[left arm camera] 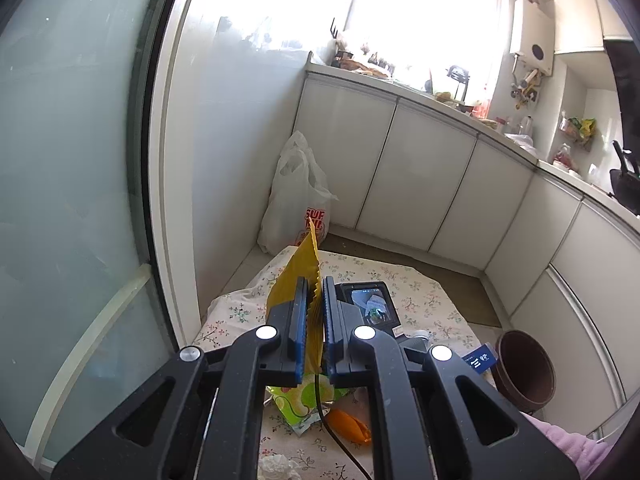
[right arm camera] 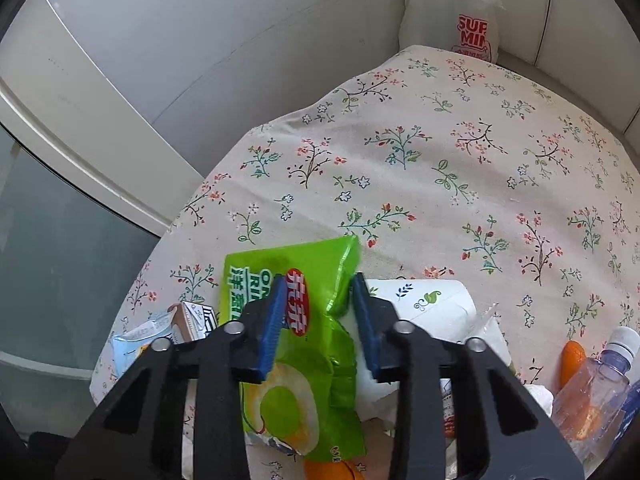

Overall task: Collect trash
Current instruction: 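Carry the green bag to the brown bin and open the right tool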

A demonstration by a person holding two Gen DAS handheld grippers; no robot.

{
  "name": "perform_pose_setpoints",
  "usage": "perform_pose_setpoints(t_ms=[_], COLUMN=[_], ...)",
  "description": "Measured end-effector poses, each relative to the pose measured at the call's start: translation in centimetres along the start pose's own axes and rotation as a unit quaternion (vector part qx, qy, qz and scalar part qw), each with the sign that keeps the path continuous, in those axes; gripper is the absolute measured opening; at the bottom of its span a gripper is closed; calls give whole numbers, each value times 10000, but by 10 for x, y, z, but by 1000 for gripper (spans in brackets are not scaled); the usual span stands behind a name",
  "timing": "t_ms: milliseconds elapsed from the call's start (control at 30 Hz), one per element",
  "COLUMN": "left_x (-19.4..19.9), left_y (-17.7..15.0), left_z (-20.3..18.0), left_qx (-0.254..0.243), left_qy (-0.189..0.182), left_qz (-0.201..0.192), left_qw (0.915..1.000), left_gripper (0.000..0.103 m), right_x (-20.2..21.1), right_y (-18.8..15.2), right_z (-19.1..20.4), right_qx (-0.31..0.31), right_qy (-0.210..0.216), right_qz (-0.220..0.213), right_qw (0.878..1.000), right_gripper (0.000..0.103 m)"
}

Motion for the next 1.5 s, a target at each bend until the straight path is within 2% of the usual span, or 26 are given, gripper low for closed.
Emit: perform_pose_setpoints(t_ms=[200,367,533,733,833,900,1033,1167,1200,1267,1333,1400,1433,1467,1500], left_x=[0,7,16,21,19,16,4,-3,-5,-8,-10,-13,-13,-12,-11], left_y=[-3,-2,-3,-10,-16,-22,-36,-47,-50,-56,-64,-70,-73,-75,-78], left_z=[1,-5,-18,-46,-61,-72,-98,-128,-135,-151,-171,-197,-212,-225,-243], left_qx=[55,70,38,-141,-259,-343,-550,-770,-829,-953,-1071,-1211,-1294,-1370,-1457], left_qy=[-74,-139,-227,-354,-371,-365,-378,-428,-440,-471,-543,-684,-763,-827,-920], left_qz=[64,8,-38,0,14,52,184,256,262,272,306,360,350,323,300], left_qw=[9999,9999,9997,9993,9990,9987,9976,9958,9952,9940,9923,9896,9880,9866,9846], left_gripper=[7,7,7,7,7,7,7,7,7,7,7,7,7,7,7], right_x=[28,75,144,254,313,353,414,445,448,443,441,455,466,478,487], right_y=[7,10,5,-23,-54,-80,-140,-197,-209,-232,-246,-256,-263,-271,-279], right_z=[5,11,5,-31,-69,-103,-178,-248,-262,-284,-298,-300,-298,-295,-293], right_qx=[-136,-216,-234,-433,-689,-921,-1642,-2457,-2615,-2925,-3268,-3336,-3345,-3359,-3386], right_qy=[194,277,123,-239,-703,-1248,-2240,-2825,-2937,-3129,-3161,-3156,-3254,-3351,-3400], right_qz=[-565,-1111,-1735,-2619,-3100,-3437,-3900,-4282,-4327,-4291,-4149,-4321,-4457,-4598,-4650], right_qw=[9981,9932,9845,9638,9456,9262,8779,8225,8113,7952,7882,7761,7639,7507,7440], right_gripper=[10,10,10,10,10,10,11,13,19,25,41,89,98,97,96])
Point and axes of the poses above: each gripper's, at about its wrist camera, not at the fingertips, and x roughly against the way its jaws point, z to its left, y to its top, the point moved 10 cm from there along -x, roughly the way its jaws point, and after that the axes turned 13 degrees about y, right-handed, at the moved point
